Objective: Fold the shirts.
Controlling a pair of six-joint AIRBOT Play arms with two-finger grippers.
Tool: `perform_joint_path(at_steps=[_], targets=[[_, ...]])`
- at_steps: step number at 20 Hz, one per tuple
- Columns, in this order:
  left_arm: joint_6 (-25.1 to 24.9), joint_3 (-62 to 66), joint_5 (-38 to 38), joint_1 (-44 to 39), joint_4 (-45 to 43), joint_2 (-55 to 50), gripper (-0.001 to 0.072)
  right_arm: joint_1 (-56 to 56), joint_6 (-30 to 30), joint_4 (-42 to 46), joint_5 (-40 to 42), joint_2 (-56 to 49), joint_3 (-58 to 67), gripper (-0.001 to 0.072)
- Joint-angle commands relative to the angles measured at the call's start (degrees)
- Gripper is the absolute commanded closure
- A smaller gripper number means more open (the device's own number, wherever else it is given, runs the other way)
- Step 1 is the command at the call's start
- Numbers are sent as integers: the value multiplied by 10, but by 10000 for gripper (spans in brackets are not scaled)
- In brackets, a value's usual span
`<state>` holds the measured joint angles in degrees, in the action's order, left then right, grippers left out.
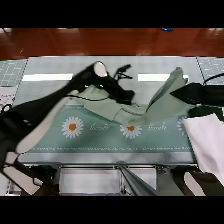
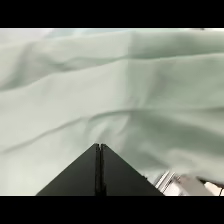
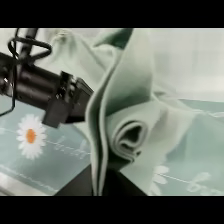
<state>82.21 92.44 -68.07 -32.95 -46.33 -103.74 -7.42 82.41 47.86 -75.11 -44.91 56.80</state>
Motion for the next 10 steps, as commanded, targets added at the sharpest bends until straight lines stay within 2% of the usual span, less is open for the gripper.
perform_joint_path(at_steps=[1,4,6,10], targets=[[-23,-129,22,117,-41,147,690,87,13,-47,86,-35,0,681],[-60,-286,42,235,-40,317,690,195,11,-86,214,-119,5,681],[-61,-373,42,299,-33,419,690,258,-16,-106,268,-200,38,682],[-61,-478,42,353,-30,558,690,337,-21,-123,293,-391,170,682]])
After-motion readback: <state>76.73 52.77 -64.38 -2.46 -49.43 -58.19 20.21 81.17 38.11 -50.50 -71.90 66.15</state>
